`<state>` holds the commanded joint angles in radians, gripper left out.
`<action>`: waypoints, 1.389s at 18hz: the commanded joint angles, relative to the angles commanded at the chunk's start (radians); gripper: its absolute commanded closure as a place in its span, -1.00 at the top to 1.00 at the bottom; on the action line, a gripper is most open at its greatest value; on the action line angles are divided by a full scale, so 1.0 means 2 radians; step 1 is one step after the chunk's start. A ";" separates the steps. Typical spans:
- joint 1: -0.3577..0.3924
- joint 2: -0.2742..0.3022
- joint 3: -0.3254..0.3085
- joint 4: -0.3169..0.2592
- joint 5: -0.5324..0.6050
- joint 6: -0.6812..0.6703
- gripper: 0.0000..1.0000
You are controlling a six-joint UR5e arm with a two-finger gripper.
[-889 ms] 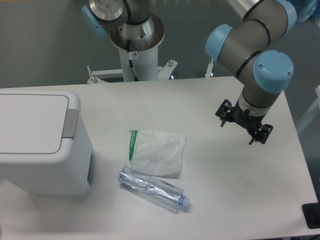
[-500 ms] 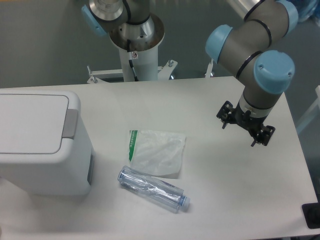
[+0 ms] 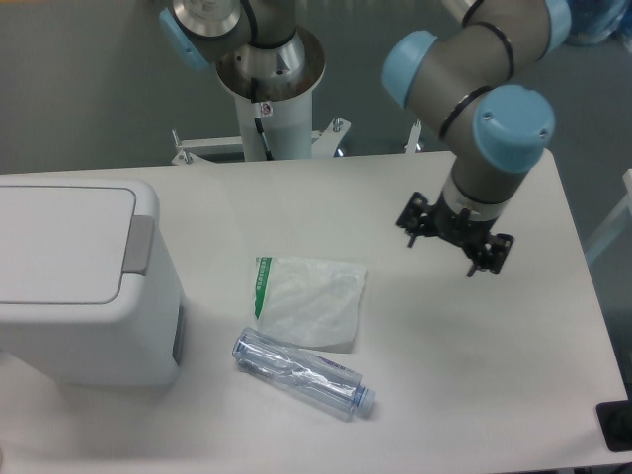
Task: Open the trash can
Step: 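Move the gripper over the table toward the white trash can lid, then lower the gripper onto the lid edge of the trash can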
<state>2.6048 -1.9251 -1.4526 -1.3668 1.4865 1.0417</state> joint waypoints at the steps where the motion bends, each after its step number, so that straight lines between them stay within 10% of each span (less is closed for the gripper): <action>1: -0.011 0.000 -0.005 0.004 0.001 -0.004 1.00; 16: -0.089 0.085 0.012 -0.007 -0.152 -0.150 1.00; 25: -0.117 0.083 0.025 -0.005 -0.210 -0.283 1.00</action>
<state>2.3702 -1.7595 -1.4020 -1.3760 1.0661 0.4759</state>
